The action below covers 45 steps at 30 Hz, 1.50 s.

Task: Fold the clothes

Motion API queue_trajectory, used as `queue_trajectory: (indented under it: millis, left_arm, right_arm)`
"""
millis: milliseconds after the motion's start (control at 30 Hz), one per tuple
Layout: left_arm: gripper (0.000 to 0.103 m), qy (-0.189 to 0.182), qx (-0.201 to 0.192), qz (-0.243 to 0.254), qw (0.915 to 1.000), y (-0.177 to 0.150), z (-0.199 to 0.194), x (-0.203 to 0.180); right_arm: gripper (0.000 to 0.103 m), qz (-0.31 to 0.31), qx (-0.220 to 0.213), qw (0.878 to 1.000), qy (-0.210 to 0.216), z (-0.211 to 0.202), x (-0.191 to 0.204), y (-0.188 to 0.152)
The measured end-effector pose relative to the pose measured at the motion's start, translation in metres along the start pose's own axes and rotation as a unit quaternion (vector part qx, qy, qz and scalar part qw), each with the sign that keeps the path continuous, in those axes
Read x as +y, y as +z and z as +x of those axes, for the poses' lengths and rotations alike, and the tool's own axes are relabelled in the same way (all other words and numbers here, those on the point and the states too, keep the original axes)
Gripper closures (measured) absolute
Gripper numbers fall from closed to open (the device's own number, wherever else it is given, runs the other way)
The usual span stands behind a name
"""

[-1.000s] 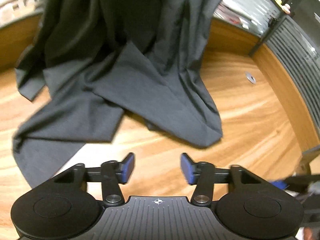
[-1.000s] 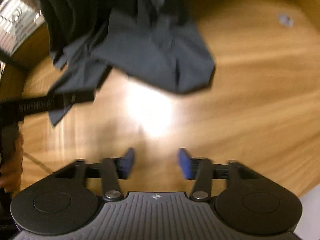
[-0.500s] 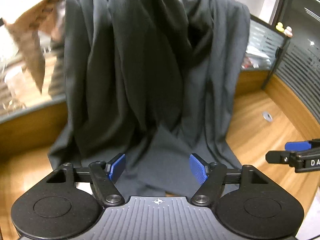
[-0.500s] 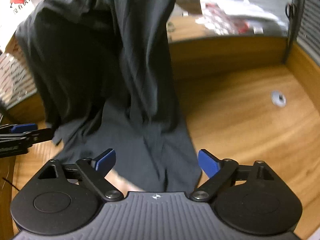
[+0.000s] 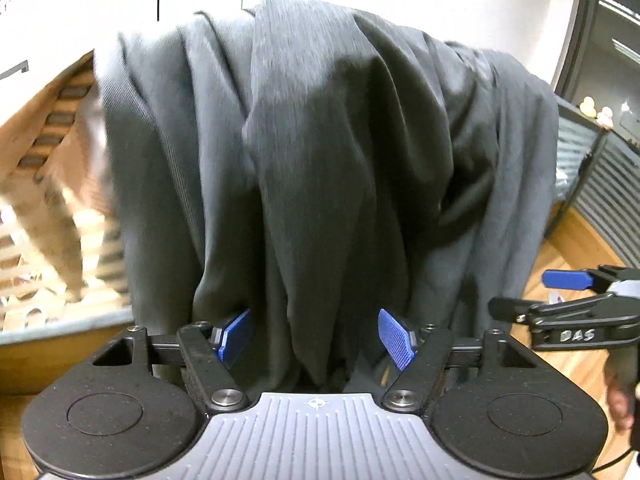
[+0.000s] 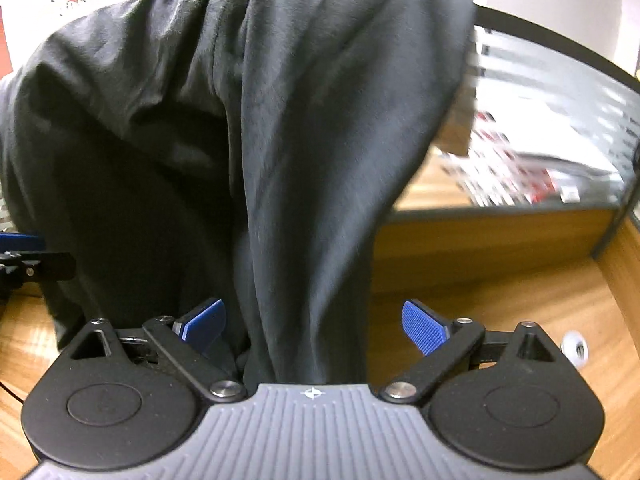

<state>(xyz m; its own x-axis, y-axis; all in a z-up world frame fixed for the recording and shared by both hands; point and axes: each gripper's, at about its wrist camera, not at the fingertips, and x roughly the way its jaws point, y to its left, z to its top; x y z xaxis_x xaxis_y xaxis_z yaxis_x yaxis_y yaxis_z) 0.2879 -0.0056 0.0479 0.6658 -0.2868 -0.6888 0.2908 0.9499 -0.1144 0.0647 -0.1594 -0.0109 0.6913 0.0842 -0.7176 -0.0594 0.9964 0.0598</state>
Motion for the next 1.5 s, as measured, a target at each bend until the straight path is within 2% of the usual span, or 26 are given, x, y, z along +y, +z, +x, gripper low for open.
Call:
queue_trajectory:
  millis: [67,100,133,167,200,233,267,333,600,633,800,900,933,1067,1200,1267,1433,1467,1500]
  left_arm:
    - [0.033,0.000,-0.010,0.001,1.0000,0.006,0.001,-0.001]
    - [0.037,0.000,-0.015,0.001,0.9999,0.009,0.000,-0.002]
    - [0.043,0.001,-0.019,0.004,0.9998,0.011,-0.001,-0.003]
    - [0.047,0.002,-0.022,0.007,0.9997,0.013,-0.001,-0.004]
    - [0.058,0.003,-0.026,0.010,0.9996,0.016,-0.003,-0.007]
    - [0.073,0.001,-0.028,0.010,0.9996,0.017,-0.005,-0.008]
    - [0.079,-0.002,-0.030,0.010,0.9995,0.018,-0.008,-0.008]
    - [0.092,-0.005,-0.034,0.009,0.9994,0.017,-0.013,-0.010]
    - [0.096,-0.004,-0.050,0.008,0.9987,0.001,-0.046,-0.015]
    - [0.096,0.001,-0.055,0.006,0.9985,0.002,-0.052,-0.015]
    - [0.097,-0.018,-0.061,0.003,0.9980,-0.008,-0.070,-0.028]
    - [0.101,-0.029,-0.064,0.001,0.9975,-0.014,-0.081,-0.035]
    - [0.101,-0.033,-0.065,0.000,0.9973,-0.016,-0.084,-0.038]
    - [0.101,-0.048,-0.070,-0.002,0.9964,-0.023,-0.099,-0.048]
    - [0.101,-0.059,-0.070,0.003,0.9958,-0.033,-0.111,-0.060]
    - [0.101,-0.057,-0.057,0.003,0.9968,-0.042,-0.111,-0.065]
    - [0.100,-0.039,-0.020,-0.005,0.9990,-0.054,-0.108,-0.061]
    - [0.099,-0.037,-0.018,-0.008,0.9991,-0.054,-0.108,-0.059]
    - [0.092,-0.034,-0.017,-0.012,0.9992,-0.054,-0.109,-0.058]
  right_arm:
    - [0.007,-0.009,-0.004,1.000,0.000,0.010,0.003,0.008]
    - [0.009,-0.015,-0.005,1.000,-0.001,0.014,0.004,0.013]
    - [0.020,-0.021,-0.005,1.000,-0.001,0.018,0.006,0.017]
    - [0.036,-0.026,-0.002,1.000,0.001,0.022,0.006,0.021]
    - [0.045,-0.029,0.003,1.000,0.007,0.024,0.006,0.025]
    - [0.062,-0.025,0.006,1.000,0.011,0.026,0.004,0.028]
    - [0.080,-0.017,0.008,1.000,0.017,0.025,0.002,0.031]
    - [0.099,-0.001,0.012,1.000,0.029,0.025,-0.002,0.035]
    - [0.100,0.014,0.012,0.994,0.105,-0.013,-0.008,0.037]
    - [0.100,0.005,0.008,0.995,0.104,-0.021,-0.004,0.037]
    - [0.100,-0.037,-0.004,0.993,0.109,-0.060,0.016,0.031]
    - [0.100,-0.050,-0.003,0.992,0.118,-0.076,0.026,0.024]
    - [0.100,-0.051,-0.002,0.991,0.123,-0.097,0.030,0.010]
    - [0.102,-0.049,0.000,0.990,0.134,-0.117,0.036,-0.007]
    - [0.103,-0.035,0.020,0.981,0.190,-0.141,0.048,-0.028]
    - [0.103,-0.064,0.020,0.982,0.176,-0.147,0.060,-0.037]
    - [0.100,-0.064,0.029,0.984,0.164,-0.154,0.057,-0.047]
    - [0.099,-0.063,0.028,0.985,0.156,-0.155,0.054,-0.049]
    - [0.096,-0.063,0.027,0.987,0.148,-0.155,0.050,-0.050]
